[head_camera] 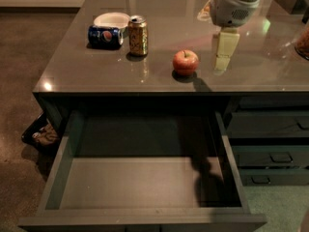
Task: Place apple into top drawer
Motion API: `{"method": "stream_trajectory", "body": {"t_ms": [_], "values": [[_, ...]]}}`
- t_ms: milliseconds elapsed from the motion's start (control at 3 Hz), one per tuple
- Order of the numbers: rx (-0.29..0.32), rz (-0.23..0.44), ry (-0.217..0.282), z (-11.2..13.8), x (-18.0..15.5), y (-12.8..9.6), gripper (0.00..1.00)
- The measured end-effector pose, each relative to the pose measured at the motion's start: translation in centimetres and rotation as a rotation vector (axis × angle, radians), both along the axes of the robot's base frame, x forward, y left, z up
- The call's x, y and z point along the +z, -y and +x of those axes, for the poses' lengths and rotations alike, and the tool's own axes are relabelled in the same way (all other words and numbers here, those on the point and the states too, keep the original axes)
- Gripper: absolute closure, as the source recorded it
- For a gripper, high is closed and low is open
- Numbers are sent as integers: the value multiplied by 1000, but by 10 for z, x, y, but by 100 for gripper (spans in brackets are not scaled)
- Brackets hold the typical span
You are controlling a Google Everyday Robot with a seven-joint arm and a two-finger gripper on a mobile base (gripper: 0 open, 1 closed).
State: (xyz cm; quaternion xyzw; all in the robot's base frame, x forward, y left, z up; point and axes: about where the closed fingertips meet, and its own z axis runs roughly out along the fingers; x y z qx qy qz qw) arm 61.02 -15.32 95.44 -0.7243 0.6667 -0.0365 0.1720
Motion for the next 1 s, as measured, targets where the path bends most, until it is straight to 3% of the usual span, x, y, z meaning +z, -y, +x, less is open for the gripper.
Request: {"method": "stream_trajectory", "body": {"t_ms": [333, 1000], "values": [[29, 0, -35, 20, -43, -9, 0], [82, 14, -12, 46, -49, -25, 0]]}}
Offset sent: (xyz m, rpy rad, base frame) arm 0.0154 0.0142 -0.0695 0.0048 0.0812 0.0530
